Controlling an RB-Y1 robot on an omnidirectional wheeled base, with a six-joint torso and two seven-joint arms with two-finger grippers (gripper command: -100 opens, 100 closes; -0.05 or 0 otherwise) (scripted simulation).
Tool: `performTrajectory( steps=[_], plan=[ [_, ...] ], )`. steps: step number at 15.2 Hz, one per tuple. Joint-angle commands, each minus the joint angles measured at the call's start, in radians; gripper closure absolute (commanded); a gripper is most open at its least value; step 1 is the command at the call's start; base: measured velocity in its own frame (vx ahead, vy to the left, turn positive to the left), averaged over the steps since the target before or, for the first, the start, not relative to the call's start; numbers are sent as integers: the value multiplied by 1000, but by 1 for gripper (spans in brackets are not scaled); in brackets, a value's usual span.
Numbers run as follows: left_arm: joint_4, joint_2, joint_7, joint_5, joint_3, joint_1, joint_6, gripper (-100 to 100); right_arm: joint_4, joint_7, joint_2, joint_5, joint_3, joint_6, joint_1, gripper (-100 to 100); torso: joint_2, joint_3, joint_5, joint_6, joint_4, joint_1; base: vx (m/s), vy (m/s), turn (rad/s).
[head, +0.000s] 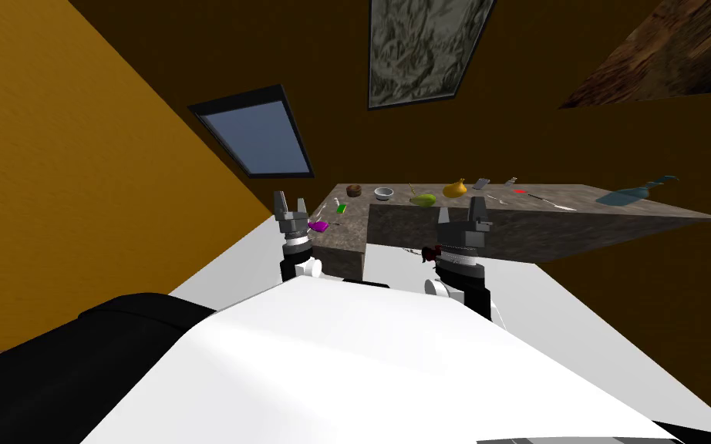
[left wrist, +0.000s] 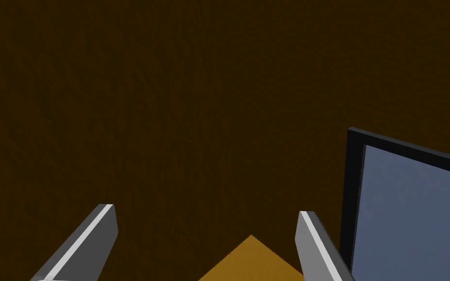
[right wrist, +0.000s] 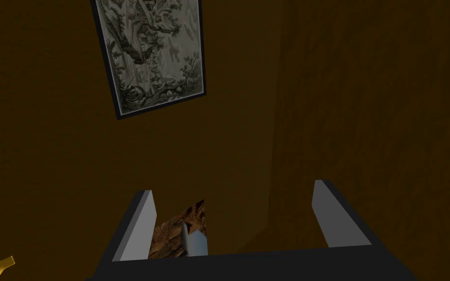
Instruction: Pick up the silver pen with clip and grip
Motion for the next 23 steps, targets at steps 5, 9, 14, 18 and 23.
performTrajectory(
  steps=[5,9,14,18,23],
  plan=[
    [41,119,5,17,-1,-32,50,-100,0,0,0,0,0,0,0,0,1,0,0,0,0,1,-10,6,-32],
    [85,190,11,36,-2,-67,103,-100,0,0,0,0,0,0,0,0,1,1,0,0,0,1,-17,11,-48],
    [142,257,18,61,-4,-112,172,-100,0,0,0,0,0,0,0,0,1,1,0,0,0,2,-22,15,-65],
    [211,321,27,90,-6,-167,255,-100,0,0,0,0,0,0,0,0,2,1,0,0,0,2,-29,18,-85],
    [289,381,38,123,-8,-229,351,-100,0,0,0,0,0,0,0,0,1,1,0,0,0,2,-25,16,-73]
  ],
)
